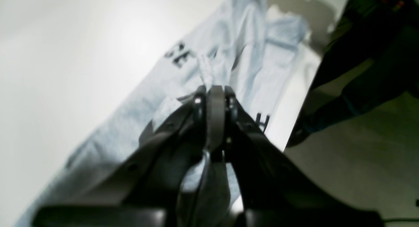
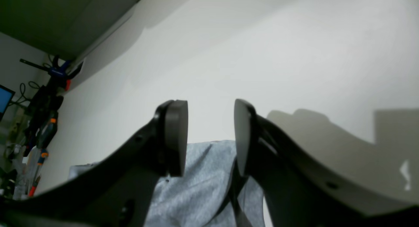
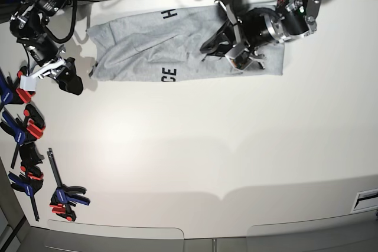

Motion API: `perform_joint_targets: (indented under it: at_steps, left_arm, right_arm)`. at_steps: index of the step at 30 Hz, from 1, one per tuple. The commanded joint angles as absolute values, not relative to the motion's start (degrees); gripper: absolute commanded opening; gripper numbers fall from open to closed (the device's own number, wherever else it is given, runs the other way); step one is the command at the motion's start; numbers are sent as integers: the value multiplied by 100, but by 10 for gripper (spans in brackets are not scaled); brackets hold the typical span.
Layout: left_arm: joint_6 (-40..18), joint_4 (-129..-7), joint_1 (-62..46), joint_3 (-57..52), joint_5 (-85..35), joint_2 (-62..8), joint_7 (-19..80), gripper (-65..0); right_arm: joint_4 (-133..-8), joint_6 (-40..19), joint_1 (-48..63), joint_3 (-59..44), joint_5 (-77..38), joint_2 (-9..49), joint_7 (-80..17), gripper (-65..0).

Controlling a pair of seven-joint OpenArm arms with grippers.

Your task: Fold the T-shirt properly

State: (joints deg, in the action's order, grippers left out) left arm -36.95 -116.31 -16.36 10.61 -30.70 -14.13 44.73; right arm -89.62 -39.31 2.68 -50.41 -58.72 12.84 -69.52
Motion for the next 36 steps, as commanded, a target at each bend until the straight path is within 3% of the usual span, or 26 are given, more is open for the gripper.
perform_joint_targets:
  at_steps: [1,4,8,10,14,17,22,23,25,26,36]
  left_arm:
    - [-3739,-11738,-1619,1059,-3068,-1415,4189,-650]
    - [-3636,-11738,-1616,1055,-2233,-1415,3863,-650]
    - [-2283,-11736,-1619,1055,-1225,-1417,3745,-650]
    - [-1966,-11736,-1634,1055,-1076,-1417,3765,-650]
    - [-2029,-11736,-1852,1057,-1562,-1415,3765,-650]
    - [-2508,-11736,-2121,1061,-2010,-1415,3728,-650]
    - [-2832,-11734,-2305,1061,-1981,-1415,3605,-650]
    - [-2943,-11734,-2305,1061,-1986,-1415,3614,-610]
    - [-3076,-11734,-2305,1063,-2102,-1415,3614,-449]
    - [-3074,-11734,-2307,1066,-2206,-1415,3616,-424]
    - [-3105,-11736,-2281,2060,-2086,-1415,3614,-435]
  right_arm:
    - [-9063,-4000,196,-5057,-6038,1382,-6855,-428]
    - [-9063,-4000,196,-5057,-6040,1380,-6855,-428]
    - [-9063,-4000,193,-5057,-6040,1380,-6853,-428]
    - [-9063,-4000,196,-5057,-6040,1380,-6853,-428]
    - [-9063,-4000,193,-5057,-6040,1380,-6849,-428]
    - [-9063,-4000,193,-5057,-6042,1380,-6842,-428]
    - [-9063,-4000,193,-5057,-6066,1380,-6829,-428]
    - [-9063,-4000,193,-5057,-6062,1380,-6829,-428]
    - [-9063,-4000,193,-5057,-6064,1380,-6829,-428]
    - [-9063,-4000,193,-5057,-6062,1380,-6831,-428]
    - [-9063,-4000,200,-5057,-6060,1391,-6906,-428]
